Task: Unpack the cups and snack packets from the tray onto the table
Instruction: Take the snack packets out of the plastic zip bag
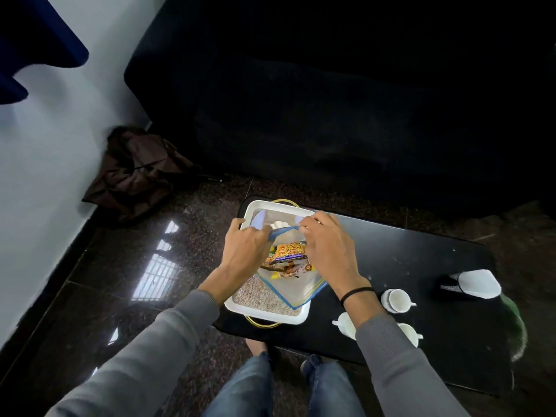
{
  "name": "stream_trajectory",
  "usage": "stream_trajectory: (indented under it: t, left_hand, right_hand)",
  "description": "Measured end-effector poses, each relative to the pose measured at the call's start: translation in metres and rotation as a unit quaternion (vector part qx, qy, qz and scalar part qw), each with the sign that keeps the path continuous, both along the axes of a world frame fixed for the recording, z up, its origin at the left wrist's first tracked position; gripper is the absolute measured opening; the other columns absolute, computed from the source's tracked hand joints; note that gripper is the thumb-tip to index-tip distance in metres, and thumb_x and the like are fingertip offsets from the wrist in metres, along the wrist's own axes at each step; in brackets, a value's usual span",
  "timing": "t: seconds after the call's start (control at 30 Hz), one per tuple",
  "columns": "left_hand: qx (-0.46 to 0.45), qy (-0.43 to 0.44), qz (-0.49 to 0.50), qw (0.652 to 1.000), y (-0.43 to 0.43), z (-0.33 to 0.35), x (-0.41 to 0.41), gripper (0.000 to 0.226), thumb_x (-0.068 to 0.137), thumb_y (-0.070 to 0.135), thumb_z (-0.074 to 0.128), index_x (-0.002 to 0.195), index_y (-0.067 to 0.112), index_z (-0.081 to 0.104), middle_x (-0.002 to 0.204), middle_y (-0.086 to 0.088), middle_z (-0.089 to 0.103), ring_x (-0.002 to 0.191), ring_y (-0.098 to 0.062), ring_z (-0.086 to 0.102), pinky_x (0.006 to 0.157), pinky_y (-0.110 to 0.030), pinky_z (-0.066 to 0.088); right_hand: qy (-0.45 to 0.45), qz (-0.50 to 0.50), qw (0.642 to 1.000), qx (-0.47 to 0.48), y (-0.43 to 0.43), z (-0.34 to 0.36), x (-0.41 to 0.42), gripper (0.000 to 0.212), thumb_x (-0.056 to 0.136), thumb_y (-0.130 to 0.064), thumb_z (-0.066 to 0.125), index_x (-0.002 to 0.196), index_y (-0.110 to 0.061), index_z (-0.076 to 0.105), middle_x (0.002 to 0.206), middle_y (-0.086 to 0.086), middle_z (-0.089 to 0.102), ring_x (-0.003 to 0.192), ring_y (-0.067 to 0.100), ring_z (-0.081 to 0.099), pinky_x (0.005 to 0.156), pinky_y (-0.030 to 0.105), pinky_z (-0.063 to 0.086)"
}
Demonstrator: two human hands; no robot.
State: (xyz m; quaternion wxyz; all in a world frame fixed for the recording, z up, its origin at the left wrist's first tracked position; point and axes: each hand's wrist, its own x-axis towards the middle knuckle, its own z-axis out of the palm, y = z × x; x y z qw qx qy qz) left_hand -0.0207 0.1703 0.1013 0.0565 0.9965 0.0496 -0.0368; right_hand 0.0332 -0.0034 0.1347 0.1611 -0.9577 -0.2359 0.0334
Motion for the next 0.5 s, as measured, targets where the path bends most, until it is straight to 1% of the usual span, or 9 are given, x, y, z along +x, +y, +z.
stream_trajectory:
  t: [0.07, 0.13, 0.17, 0.2, 0.27, 0.33, 0.4, 0.47, 0.5]
  left_hand:
    - [-0.018, -0.004, 0.027, 0.999, -0.01, 0.005, -0.001, 0.032, 0.103, 0.031, 0.045, 0.095, 0.012, 0.07, 0.076, -0.009, 0.076, 0.073, -0.029, 0.071, 0.1, -0.04, 0.036]
    - [-0.039, -0.002, 0.065, 0.997, -0.019, 0.009, -0.002, 0.036, 0.103, 0.031, 0.043, 0.091, 0.012, 0.07, 0.076, -0.011, 0.076, 0.074, -0.033, 0.069, 0.095, -0.039, 0.037]
    - [-0.047, 0.002, 0.082, 0.996, -0.023, 0.012, -0.002, 0.037, 0.103, 0.032, 0.042, 0.091, 0.011, 0.07, 0.078, -0.013, 0.076, 0.076, -0.035, 0.069, 0.092, -0.039, 0.038]
    - [-0.056, 0.003, 0.098, 0.994, -0.027, 0.014, -0.001, 0.038, 0.104, 0.032, 0.042, 0.091, 0.01, 0.071, 0.08, -0.015, 0.076, 0.079, -0.038, 0.069, 0.09, -0.039, 0.04]
    - [-0.079, -0.002, 0.124, 0.989, -0.033, 0.021, -0.003, 0.04, 0.104, 0.032, 0.045, 0.092, 0.008, 0.074, 0.084, -0.017, 0.077, 0.083, -0.041, 0.068, 0.085, -0.04, 0.043]
    - [-0.101, -0.009, 0.135, 0.986, -0.039, 0.027, -0.007, 0.04, 0.103, 0.032, 0.047, 0.087, 0.007, 0.074, 0.082, -0.018, 0.076, 0.081, -0.042, 0.067, 0.08, -0.04, 0.044]
    - [-0.122, -0.005, 0.136, 0.983, -0.041, 0.033, -0.011, 0.041, 0.102, 0.035, 0.047, 0.085, 0.008, 0.072, 0.082, -0.018, 0.075, 0.081, -0.043, 0.066, 0.074, -0.04, 0.045]
    - [-0.151, 0.017, 0.126, 0.98, -0.037, 0.036, -0.015, 0.038, 0.101, 0.04, 0.047, 0.088, 0.013, 0.071, 0.084, -0.013, 0.076, 0.083, -0.039, 0.069, 0.071, -0.039, 0.049]
    - [-0.192, 0.037, 0.104, 0.975, -0.031, 0.035, -0.018, 0.035, 0.099, 0.044, 0.05, 0.09, 0.017, 0.071, 0.086, -0.008, 0.077, 0.084, -0.034, 0.07, 0.072, -0.038, 0.052]
  right_hand:
    - [0.006, -0.033, 0.999, 0.034, -0.004, 0.001, -0.001, 0.015, 0.1, -0.021, 0.06, 0.11, -0.019, 0.071, 0.11, 0.0, 0.062, 0.101, 0.018, 0.057, 0.061, 0.025, 0.043]
    - [0.009, -0.066, 0.996, 0.055, -0.007, 0.001, -0.007, 0.012, 0.099, -0.027, 0.062, 0.102, -0.018, 0.068, 0.105, -0.001, 0.06, 0.091, 0.016, 0.058, 0.062, 0.026, 0.043]
    - [0.02, -0.082, 0.993, 0.083, -0.007, 0.001, -0.012, 0.018, 0.1, -0.032, 0.061, 0.095, -0.017, 0.068, 0.097, -0.002, 0.06, 0.082, 0.014, 0.058, 0.061, 0.026, 0.044]
    - [0.052, -0.104, 0.986, 0.118, -0.006, 0.003, -0.016, 0.032, 0.101, -0.042, 0.058, 0.084, -0.016, 0.067, 0.085, -0.005, 0.061, 0.071, 0.011, 0.058, 0.06, 0.026, 0.044]
    - [0.18, -0.153, 0.955, 0.178, 0.001, 0.009, -0.023, 0.062, 0.097, -0.066, 0.046, 0.061, -0.017, 0.058, 0.057, -0.009, 0.061, 0.053, 0.006, 0.058, 0.052, 0.022, 0.044]
    - [0.292, -0.186, 0.918, 0.193, 0.011, 0.013, -0.027, 0.073, 0.087, -0.081, 0.039, 0.054, -0.017, 0.049, 0.046, -0.012, 0.054, 0.047, 0.001, 0.053, 0.051, 0.021, 0.041]
    - [0.366, -0.214, 0.878, 0.223, 0.021, 0.015, -0.028, 0.075, 0.082, -0.084, 0.043, 0.064, -0.013, 0.057, 0.055, -0.009, 0.057, 0.054, 0.002, 0.053, 0.058, 0.026, 0.042]
    - [0.409, -0.238, 0.837, 0.274, 0.029, 0.011, -0.026, 0.058, 0.09, -0.067, 0.051, 0.08, -0.013, 0.07, 0.076, 0.002, 0.072, 0.072, 0.01, 0.063, 0.063, 0.026, 0.045]
    - [0.412, -0.242, 0.829, 0.29, 0.031, 0.01, -0.026, 0.047, 0.095, -0.055, 0.053, 0.087, -0.013, 0.072, 0.085, 0.003, 0.075, 0.079, 0.013, 0.065, 0.064, 0.025, 0.044]
